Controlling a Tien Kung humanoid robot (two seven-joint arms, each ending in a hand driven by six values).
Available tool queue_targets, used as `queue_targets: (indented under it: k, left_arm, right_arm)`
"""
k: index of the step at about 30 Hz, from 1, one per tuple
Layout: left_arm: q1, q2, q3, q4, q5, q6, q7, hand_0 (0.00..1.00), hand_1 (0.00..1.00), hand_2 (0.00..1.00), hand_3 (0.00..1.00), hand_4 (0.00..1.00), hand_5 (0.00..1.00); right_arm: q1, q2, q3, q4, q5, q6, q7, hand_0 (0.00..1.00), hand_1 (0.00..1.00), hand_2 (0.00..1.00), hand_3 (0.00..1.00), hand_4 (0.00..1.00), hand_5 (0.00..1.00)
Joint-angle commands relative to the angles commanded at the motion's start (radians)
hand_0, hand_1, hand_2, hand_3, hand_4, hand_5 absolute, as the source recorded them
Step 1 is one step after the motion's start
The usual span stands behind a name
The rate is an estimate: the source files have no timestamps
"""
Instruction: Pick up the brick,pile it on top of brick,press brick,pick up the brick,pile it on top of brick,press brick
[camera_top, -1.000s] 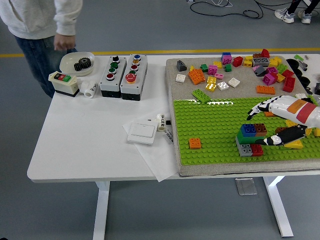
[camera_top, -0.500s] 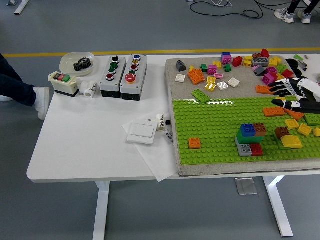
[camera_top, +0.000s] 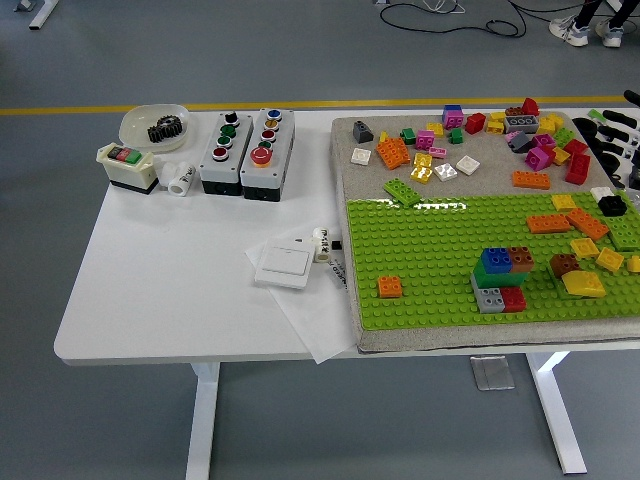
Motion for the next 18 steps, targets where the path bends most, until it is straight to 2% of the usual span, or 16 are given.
queue_targets:
  k: [4,9,13,18]
  left_arm:
    - [0.001,-0.001,0.001,0.001,-0.003,0.003,-0.003,0.751,0.74,0.746,0.594,0.658,0.591]
    - [0.006,-0.004,0.018,0.001,-0.023,0.009,-0.011,0.75,0.74,0.745,0.593,0.657,0.591]
    - [0.007,-0.006,0.022,0.003,-0.028,0.012,-0.016,0.75,0.74,0.742,0.594,0.658,0.591]
    - [0.01,-0.008,0.034,0.004,-0.045,0.018,-0.023,0.75,0.74,0.742,0.594,0.658,0.591]
  right_arm:
    - [-0.016,0.033,0.061,-0.018,-0.006,0.009,-0.023,0.91,0.872,0.906,0.998,0.998,0.833]
    - [-0.012,0.088,0.127,-0.067,-0.006,-0.016,-0.044,0.901,0.867,0.908,0.961,0.998,0.853]
    - [-0.016,0.102,0.144,-0.078,-0.002,-0.03,-0.048,0.898,0.86,0.902,0.948,0.998,0.856]
    - [-0.027,0.117,0.163,-0.089,0.008,-0.087,-0.028,0.898,0.86,0.902,0.948,0.998,0.856]
